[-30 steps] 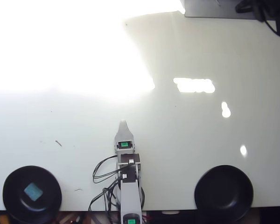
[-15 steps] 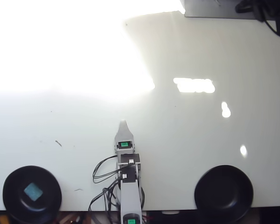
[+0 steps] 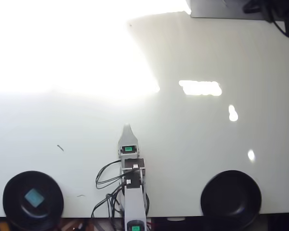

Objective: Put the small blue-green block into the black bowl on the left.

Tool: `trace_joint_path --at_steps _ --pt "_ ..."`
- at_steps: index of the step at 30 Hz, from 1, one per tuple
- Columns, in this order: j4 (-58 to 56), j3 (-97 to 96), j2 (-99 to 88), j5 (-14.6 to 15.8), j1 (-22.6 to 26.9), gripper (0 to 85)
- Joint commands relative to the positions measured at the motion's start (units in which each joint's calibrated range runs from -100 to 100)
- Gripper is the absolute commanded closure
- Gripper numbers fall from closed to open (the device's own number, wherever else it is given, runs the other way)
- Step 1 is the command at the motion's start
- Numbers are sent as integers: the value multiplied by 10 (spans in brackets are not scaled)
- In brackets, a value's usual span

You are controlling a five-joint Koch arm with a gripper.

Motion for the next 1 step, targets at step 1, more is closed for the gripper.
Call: trace_joint_path --at_steps 1 --pt "2 -18 -4 0 0 354"
